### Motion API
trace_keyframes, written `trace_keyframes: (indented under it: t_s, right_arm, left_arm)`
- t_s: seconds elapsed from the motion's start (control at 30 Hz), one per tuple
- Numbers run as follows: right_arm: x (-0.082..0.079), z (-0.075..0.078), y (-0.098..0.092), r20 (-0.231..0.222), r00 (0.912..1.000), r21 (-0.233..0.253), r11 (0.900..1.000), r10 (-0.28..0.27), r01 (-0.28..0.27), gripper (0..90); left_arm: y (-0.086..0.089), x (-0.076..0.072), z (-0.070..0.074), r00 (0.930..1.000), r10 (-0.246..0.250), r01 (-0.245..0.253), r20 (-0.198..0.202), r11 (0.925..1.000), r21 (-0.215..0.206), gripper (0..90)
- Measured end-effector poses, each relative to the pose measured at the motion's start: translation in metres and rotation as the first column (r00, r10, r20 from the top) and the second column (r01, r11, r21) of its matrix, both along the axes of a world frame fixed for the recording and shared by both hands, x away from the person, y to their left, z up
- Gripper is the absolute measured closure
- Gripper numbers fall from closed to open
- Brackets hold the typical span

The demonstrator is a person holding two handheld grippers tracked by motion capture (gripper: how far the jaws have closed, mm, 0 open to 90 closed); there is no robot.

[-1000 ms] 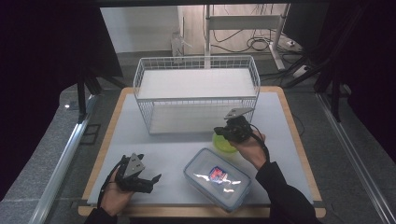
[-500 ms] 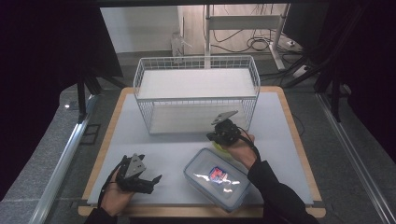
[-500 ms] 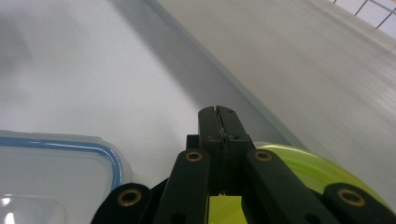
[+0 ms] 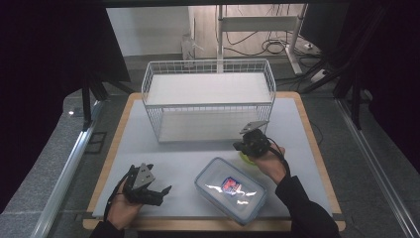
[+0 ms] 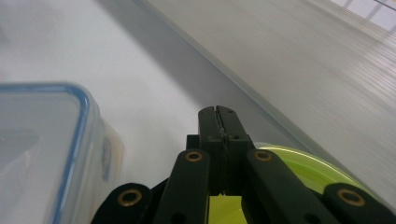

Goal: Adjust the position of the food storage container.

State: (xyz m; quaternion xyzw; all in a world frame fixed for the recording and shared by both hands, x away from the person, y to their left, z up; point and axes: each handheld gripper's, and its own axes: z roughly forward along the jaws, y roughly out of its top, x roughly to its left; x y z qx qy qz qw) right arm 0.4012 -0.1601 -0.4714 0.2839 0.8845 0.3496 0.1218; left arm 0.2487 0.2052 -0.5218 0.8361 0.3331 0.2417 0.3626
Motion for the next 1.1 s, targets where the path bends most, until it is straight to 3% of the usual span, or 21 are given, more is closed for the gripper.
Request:
trace_keyframes:
  t_s: [0.6,0.87,1.1]
  right_arm:
    - [-0.025,0.003,-0.071,0.012,0.9938,0.012,0.994,-0.11,0.11,89.9]
    - [-0.031,0.003,-0.084,0.023,0.9886,0.026,0.989,-0.149,0.148,89.9]
    - [-0.056,0.01,-0.088,0.046,0.9878,0.089,0.986,-0.149,0.144,89.8]
  left_arm:
    - [-0.001,0.0,0.0,1.0,-0.002,0.002,0.002,1.0,-0.002,5.1]
    - [-0.001,0.0,0.0,1.0,-0.008,0.008,-0.001,0.9997,-0.023,4.5]
    - [-0.002,0.0,0.001,0.9998,-0.005,0.004,-0.019,0.9985,-0.054,4.5]
